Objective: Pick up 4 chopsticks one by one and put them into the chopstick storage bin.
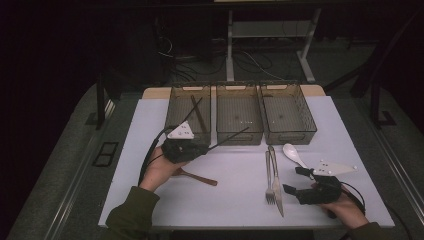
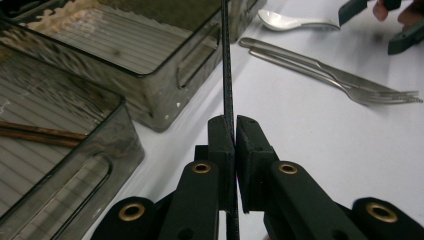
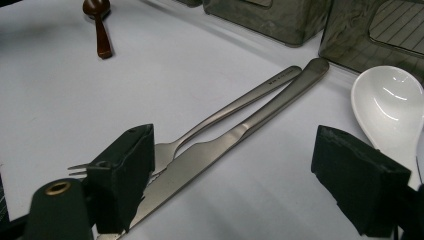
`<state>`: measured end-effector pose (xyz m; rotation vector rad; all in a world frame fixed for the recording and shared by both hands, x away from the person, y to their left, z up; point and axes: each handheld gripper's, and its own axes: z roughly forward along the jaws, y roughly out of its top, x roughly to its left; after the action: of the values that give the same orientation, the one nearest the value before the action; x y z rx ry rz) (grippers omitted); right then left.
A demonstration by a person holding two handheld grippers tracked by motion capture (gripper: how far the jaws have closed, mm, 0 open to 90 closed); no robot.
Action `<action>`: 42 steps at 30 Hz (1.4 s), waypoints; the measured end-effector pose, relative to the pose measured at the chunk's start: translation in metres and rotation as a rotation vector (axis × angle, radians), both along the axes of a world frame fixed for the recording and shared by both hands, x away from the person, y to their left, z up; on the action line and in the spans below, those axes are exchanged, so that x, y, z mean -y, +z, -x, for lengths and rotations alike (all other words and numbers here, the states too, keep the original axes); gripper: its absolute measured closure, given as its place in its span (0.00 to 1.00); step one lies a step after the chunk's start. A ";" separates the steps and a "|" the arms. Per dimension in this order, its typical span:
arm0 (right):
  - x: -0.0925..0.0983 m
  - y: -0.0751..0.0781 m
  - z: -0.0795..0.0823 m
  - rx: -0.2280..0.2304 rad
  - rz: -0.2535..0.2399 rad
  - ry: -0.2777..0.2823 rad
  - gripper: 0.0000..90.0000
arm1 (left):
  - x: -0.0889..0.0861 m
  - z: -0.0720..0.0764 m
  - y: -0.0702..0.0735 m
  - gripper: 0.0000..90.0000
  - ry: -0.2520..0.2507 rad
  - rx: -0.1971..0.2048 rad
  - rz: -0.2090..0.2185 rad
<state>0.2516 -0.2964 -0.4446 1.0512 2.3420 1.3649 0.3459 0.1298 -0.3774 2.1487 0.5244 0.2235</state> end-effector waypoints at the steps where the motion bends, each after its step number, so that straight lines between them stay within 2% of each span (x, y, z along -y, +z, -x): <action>1: 0.000 0.000 0.000 0.000 0.000 0.000 0.19 | -0.001 0.000 0.001 0.94 0.006 -0.001 0.009; 8: 0.000 0.000 0.000 -0.002 -0.001 0.002 0.19 | -0.010 -0.006 0.006 0.94 0.062 0.013 0.023; 15: 0.000 0.000 0.000 -0.003 -0.002 -0.003 0.19 | -0.017 -0.022 0.013 0.94 0.133 0.029 0.019; 21: 0.000 0.000 -0.001 -0.003 -0.005 -0.005 0.19 | -0.025 -0.043 0.018 0.94 0.190 0.025 0.011; 28: 0.001 0.000 -0.001 -0.006 -0.008 -0.009 0.19 | -0.034 -0.072 0.025 0.94 0.269 0.014 0.022; 31: 0.001 0.000 -0.001 -0.009 -0.009 -0.010 0.19 | -0.036 -0.085 0.026 0.94 0.302 0.009 0.012; 40: 0.002 0.000 -0.001 -0.005 -0.011 -0.006 0.19 | -0.035 -0.116 0.015 0.94 0.405 -0.030 -0.023; 42: 0.002 0.000 -0.001 -0.005 -0.011 -0.006 0.19 | -0.036 -0.122 0.011 0.94 0.427 -0.043 -0.017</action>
<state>0.2525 -0.2986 -0.4449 1.0645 2.3358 1.3764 0.4677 0.1656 -0.3664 2.0406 1.0081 0.4176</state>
